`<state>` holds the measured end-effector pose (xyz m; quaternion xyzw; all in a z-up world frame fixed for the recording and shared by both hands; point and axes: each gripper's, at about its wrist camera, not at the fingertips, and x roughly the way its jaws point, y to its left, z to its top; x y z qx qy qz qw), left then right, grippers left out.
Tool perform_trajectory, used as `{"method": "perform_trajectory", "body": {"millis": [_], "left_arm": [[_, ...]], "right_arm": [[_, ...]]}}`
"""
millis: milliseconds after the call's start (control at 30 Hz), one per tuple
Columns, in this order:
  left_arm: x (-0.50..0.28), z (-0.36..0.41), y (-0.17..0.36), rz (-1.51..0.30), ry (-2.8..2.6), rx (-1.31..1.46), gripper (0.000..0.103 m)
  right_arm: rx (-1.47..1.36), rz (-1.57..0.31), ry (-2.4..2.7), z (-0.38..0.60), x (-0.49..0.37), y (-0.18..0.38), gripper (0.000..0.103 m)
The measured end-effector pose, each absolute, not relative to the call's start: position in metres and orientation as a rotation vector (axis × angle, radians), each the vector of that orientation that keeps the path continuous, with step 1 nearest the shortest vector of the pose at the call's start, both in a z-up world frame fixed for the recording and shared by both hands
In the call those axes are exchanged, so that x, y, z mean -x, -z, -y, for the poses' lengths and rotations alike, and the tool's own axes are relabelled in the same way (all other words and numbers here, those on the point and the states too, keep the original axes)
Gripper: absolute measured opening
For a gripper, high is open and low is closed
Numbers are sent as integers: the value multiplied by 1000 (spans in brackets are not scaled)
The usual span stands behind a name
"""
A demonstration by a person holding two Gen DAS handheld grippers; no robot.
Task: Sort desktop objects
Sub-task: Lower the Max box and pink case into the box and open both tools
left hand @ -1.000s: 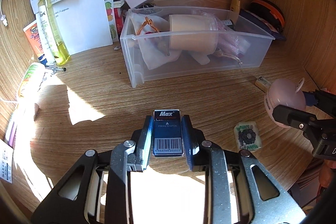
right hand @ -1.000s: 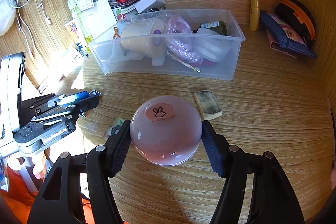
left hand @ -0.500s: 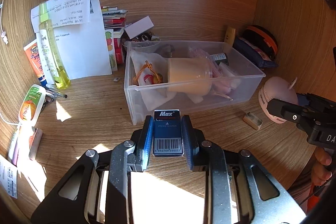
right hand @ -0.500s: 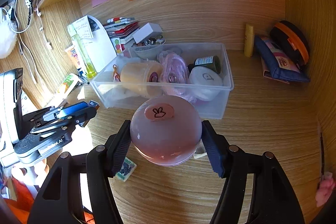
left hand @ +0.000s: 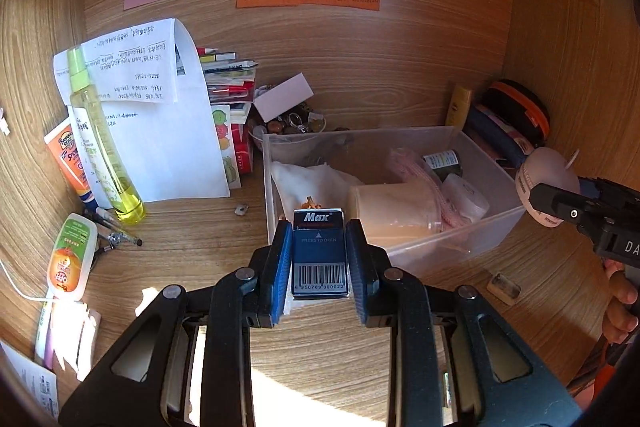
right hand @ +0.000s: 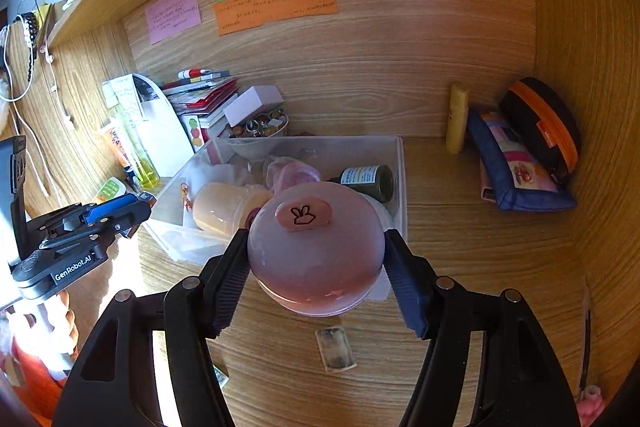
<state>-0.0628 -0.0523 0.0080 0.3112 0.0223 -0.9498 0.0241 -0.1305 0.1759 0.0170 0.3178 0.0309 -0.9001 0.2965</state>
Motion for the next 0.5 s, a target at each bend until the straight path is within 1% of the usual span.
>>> {"method": "perform_trajectory", "body": {"millis": [267,500], "left_arm": [[90,59,-3,-84,2923,-999,27],[108,62,9,-97,2904,-1059,27]], "right_arm": [[-852,-138,2389,-153,156,-18,62],[-907,-158,2363,-137,176,-4,62]]}}
